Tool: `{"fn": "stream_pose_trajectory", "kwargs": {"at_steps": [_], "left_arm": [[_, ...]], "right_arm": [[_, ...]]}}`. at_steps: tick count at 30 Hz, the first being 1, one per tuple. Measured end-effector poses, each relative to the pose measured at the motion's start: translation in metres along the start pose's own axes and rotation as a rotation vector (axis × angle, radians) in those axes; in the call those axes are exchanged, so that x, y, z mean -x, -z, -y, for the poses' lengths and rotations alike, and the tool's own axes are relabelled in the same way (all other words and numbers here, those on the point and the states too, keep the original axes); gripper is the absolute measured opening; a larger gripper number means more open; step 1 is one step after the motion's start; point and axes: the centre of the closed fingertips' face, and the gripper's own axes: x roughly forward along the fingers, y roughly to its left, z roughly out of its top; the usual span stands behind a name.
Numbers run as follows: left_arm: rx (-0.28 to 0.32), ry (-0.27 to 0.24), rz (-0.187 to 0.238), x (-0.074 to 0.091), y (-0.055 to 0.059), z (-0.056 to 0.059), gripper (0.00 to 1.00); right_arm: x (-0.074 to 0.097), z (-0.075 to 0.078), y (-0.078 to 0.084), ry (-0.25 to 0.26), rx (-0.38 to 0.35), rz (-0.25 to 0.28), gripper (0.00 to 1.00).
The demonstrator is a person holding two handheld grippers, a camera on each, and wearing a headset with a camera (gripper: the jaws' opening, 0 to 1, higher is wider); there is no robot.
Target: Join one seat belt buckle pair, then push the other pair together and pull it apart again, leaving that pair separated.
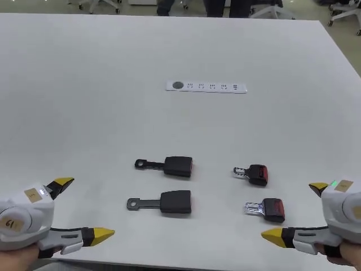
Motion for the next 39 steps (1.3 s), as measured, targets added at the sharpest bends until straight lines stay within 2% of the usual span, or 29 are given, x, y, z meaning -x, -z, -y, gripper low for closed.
{"fn": "stream_pose_trajectory", "kwargs": {"at_steps": [6,11,15,18,27,33,35,39], "left_arm": [[0.004,-0.009,-0.004,0.0,0.005,-0.006,0.98],[-0.01,-0.004,-0.011,0.0,0.004,-0.003,0.97],[-0.005,0.008,-0.026,0.001,0.004,0.0,0.91],[-0.012,0.015,-0.025,0.001,0.002,0.004,0.92],[-0.005,0.013,-0.038,0.001,0.005,0.002,0.89],[-0.054,0.026,-0.063,-0.001,0.007,0.009,0.9],[-0.08,0.028,-0.07,-0.001,0.007,0.009,0.9],[-0.174,0.02,-0.112,0.003,0.01,0.009,0.89]], "right_arm": [[0.0,0.001,0.002,0.007,-0.003,-0.004,0.99],[0.0,-0.001,0.002,0.005,0.003,-0.007,0.98],[0.001,-0.006,0.003,-0.005,0.012,-0.014,0.96],[0.001,-0.006,0.003,-0.005,0.031,-0.019,0.96],[0.003,-0.004,0.0,0.002,0.055,-0.018,0.96],[0.003,-0.005,-0.001,-0.002,0.045,-0.015,0.95],[0.006,-0.009,-0.003,-0.004,0.064,-0.022,0.92],[0.007,-0.01,-0.003,-0.006,0.072,-0.028,0.91]]}}
